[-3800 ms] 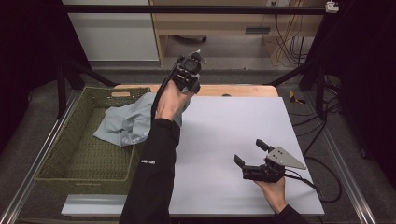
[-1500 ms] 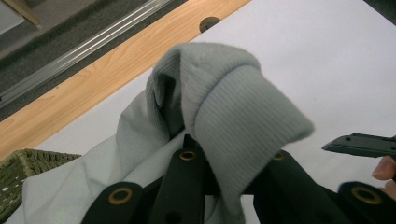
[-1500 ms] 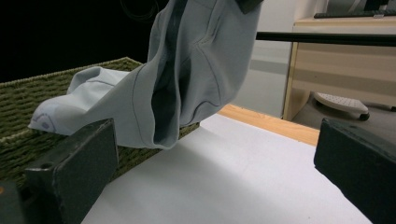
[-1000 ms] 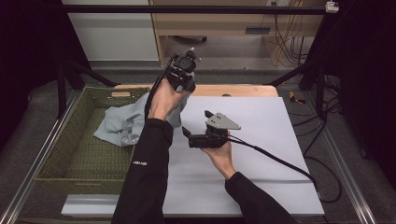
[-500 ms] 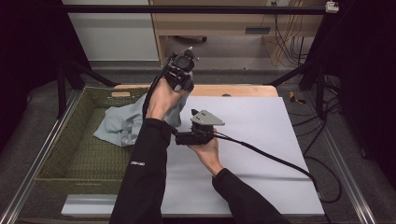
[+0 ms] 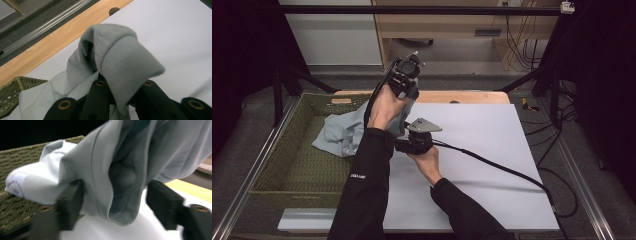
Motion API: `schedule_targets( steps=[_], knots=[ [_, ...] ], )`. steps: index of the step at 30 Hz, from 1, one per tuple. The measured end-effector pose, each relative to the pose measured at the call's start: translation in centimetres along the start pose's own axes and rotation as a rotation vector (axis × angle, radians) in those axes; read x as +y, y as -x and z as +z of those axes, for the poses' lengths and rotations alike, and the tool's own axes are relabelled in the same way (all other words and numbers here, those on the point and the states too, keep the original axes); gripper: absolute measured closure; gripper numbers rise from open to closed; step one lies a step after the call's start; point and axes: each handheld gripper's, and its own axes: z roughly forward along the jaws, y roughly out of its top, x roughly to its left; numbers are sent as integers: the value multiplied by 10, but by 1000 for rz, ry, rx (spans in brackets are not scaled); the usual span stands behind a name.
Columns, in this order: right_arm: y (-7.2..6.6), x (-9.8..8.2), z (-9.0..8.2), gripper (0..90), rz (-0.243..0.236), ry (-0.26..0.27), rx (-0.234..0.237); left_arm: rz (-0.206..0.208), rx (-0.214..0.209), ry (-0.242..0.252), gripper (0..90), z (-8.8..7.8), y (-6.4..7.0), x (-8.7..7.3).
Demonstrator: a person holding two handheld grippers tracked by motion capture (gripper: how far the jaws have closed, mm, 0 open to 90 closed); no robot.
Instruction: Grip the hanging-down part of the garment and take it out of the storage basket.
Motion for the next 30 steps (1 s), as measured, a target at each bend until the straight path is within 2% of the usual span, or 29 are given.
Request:
schedule_targets(
  steps=[2,3,4,5,6,8,9,11,12,15,16,17,18,20,22,24,27,30],
  knots=[
    [0,-1,2,470,10,8,17,0,-1,2,829,0,0,0],
    [0,-1,2,470,10,8,17,-1,1,0,829,0,0,0],
    [1,-2,2,581,-5,-5,5,1,2,-1,830,-1,0,0],
    [1,-2,2,581,-5,-5,5,0,3,-3,830,0,0,0],
    [1,-2,1,621,-4,-10,6,2,3,-4,830,0,0,-1],
    [1,-2,1,746,-7,-15,12,0,6,-4,829,0,-1,-1],
    [-1,-2,1,843,-1,-20,20,-2,3,-6,829,0,-1,-1],
    [-2,-2,0,853,4,-31,15,-2,3,-6,830,1,-1,-2],
    [0,-1,-2,864,-28,-32,28,-3,2,-6,830,1,-1,-2],
    [0,1,-7,867,-35,-40,10,-5,3,-1,829,1,-2,-2],
    [3,2,-11,869,-39,-15,26,-6,3,-2,829,1,-2,-1],
    [3,2,-11,869,-39,-15,26,-6,3,-2,830,1,-2,-1],
    [2,3,-14,870,-20,-21,27,-4,5,-3,830,1,-2,-1],
    [3,6,-24,872,-29,-23,21,-4,8,-5,830,1,-2,-1],
    [3,7,-27,873,-26,-18,27,-10,5,1,829,0,-2,-2],
    [4,8,-36,874,-66,7,26,-8,8,-2,830,0,-2,-2],
    [3,10,-43,874,-66,8,34,-7,12,-4,829,0,-2,-3],
    [5,11,-56,874,-65,36,39,-9,14,-6,829,0,-3,-5]
  ],
)
